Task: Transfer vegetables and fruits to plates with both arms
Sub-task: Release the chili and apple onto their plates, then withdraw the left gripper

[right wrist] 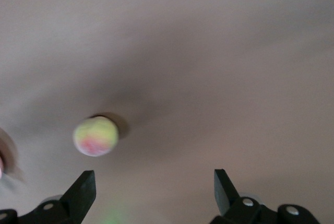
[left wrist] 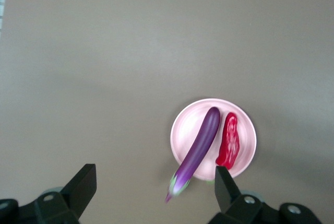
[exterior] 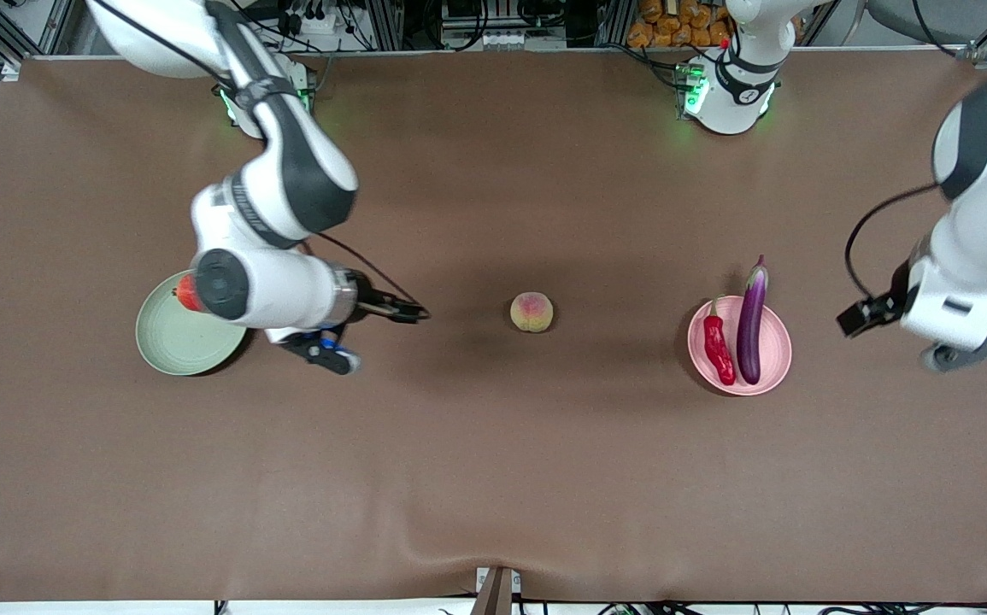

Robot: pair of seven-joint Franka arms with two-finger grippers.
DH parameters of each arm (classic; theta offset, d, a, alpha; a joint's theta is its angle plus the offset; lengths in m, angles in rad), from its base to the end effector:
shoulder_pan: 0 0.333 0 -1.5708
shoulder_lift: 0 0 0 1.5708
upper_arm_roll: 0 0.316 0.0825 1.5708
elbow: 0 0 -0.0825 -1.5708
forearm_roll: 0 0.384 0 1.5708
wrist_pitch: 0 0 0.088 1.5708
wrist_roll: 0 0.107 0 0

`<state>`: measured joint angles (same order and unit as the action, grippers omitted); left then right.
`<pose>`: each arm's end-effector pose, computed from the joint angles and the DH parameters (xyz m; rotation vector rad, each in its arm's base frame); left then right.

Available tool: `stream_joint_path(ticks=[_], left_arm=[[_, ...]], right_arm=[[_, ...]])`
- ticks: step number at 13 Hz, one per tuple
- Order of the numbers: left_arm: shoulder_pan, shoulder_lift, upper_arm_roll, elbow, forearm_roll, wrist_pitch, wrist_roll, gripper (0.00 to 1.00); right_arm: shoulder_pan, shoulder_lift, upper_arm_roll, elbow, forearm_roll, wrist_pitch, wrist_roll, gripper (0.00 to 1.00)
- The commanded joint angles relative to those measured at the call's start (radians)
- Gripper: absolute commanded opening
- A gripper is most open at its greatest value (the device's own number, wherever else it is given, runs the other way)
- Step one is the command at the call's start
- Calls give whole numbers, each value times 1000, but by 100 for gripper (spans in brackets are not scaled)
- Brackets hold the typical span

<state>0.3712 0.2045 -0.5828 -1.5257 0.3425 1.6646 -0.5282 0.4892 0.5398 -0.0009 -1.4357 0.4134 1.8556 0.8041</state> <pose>0.6110 -0.0658 0.5545 -2.8865 -0.4168 -0.0784 0.5997 0.3542 0.3756 -2.7896 0.6494 0.4766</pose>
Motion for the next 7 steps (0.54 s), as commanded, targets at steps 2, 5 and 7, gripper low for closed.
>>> stream_joint_path(ticks=[2,5,7], left_arm=[[9,-92,-11,18,-106,-49,17,100],[9,-109,-2,21,-125,-43,48,100],[-53,-157,128,6,-219,-48,124,100]], right_arm=[[139,164,-14,142,22,167,242,100],[222,216,-18,182,15,212,264,100],[281,262,-24,186,1,261,264,100]])
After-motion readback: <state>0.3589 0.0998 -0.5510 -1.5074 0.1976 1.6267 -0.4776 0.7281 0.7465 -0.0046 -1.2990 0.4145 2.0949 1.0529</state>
